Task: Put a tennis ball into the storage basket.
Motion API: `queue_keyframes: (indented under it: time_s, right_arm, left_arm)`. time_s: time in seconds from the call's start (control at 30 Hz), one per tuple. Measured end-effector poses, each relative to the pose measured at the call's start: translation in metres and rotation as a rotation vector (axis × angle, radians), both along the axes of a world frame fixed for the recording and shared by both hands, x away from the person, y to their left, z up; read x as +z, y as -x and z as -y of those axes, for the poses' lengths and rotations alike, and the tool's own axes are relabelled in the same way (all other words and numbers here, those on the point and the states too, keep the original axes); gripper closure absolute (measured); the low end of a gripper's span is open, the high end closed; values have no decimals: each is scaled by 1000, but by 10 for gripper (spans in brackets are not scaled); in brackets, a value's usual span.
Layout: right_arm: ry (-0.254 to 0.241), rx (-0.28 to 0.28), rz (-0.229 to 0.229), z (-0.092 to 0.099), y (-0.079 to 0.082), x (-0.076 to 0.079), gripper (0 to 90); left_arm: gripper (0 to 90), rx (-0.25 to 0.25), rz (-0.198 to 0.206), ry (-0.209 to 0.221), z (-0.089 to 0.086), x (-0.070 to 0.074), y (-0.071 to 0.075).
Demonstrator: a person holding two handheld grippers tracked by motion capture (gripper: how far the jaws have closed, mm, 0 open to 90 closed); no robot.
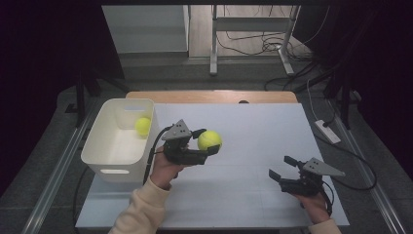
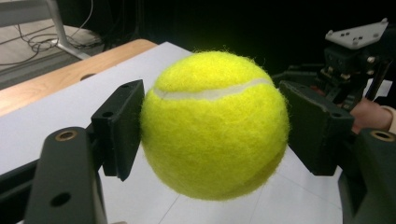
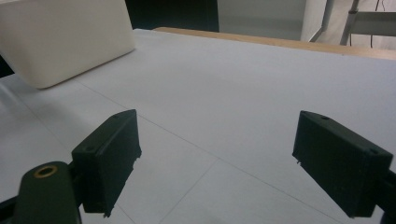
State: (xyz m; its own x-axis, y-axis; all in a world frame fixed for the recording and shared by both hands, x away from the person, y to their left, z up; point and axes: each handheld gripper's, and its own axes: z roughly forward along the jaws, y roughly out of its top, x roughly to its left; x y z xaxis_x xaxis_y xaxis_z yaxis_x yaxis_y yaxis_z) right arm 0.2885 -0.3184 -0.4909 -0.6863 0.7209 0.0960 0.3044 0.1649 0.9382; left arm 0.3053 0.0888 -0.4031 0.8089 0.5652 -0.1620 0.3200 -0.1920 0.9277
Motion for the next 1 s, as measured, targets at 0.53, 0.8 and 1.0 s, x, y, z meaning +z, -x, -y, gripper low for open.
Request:
queue_keyframes:
  time_s: [0.53, 0.8, 1.0]
  right_arm:
    - [6, 2, -1, 0, 0, 0, 145]
    - [5, 1, 2, 0, 0, 0, 146]
    - [7, 2, 0, -1, 0, -1, 146]
  left_arm:
    - [272, 66, 22, 11, -20, 12, 2]
    - [272, 89, 27, 36, -33, 17, 2]
    - [272, 104, 33, 41, -40, 21, 3]
